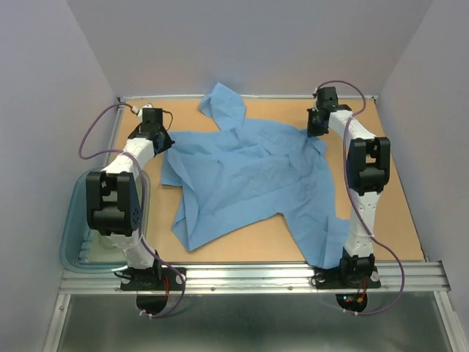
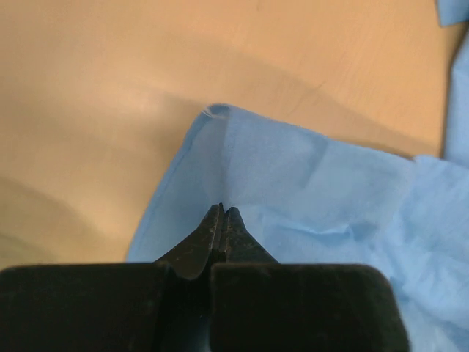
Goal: Fold and stack the long sleeve shirts
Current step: Flatten the shirt out
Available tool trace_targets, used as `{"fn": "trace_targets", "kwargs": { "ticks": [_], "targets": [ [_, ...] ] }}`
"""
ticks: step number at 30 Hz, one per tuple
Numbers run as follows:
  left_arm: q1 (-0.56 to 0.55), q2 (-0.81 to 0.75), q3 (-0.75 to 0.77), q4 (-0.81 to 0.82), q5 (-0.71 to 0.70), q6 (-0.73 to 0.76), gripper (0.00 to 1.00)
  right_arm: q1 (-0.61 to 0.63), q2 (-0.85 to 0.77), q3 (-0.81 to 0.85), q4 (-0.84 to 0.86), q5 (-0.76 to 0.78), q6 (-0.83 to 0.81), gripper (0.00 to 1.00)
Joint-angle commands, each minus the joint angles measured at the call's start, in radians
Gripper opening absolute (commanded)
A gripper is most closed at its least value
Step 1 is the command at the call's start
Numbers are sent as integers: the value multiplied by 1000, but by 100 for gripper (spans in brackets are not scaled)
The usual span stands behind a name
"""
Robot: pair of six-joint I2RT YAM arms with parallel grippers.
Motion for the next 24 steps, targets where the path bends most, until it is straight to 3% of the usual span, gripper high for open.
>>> {"fn": "trace_targets", "kwargs": {
  "ticks": [1, 6, 8, 9, 10, 12, 13, 14, 17, 22, 24],
  "targets": [
    [31, -134, -3, -30, -35, 35, 0, -79, -179, -14, 34, 230, 134, 1],
    [48, -145, -26, -46, -3, 41, 0, -118, -253, -33, 34, 342, 186, 4],
    [51, -142, -27, -41, 5, 42, 2, -118, -259, -33, 33, 338, 195, 28],
    [54, -140, -21, -33, 11, 45, 17, -118, -262, -36, 33, 327, 198, 39],
    [57, -136, -11, -30, 13, 50, 22, -118, -276, -39, 34, 303, 211, 47],
    [60, -130, 44, -38, 14, 76, 44, -118, -315, -45, 33, 257, 218, 71],
    [60, -131, 69, -46, 14, 82, 51, -118, -316, -51, 33, 240, 220, 71],
    [60, -136, 90, -61, 19, 88, 65, -116, -348, -56, 33, 223, 223, 80],
    [58, -171, 132, -70, 66, 87, 89, -104, -447, -108, 33, 178, 252, 89],
    [3, -301, 36, -73, 128, 49, 93, -21, -579, -247, 33, 108, 254, 91],
    [-65, -370, -53, -70, 129, 18, 93, 73, -640, -344, 31, 97, 261, 91]
  ]
}}
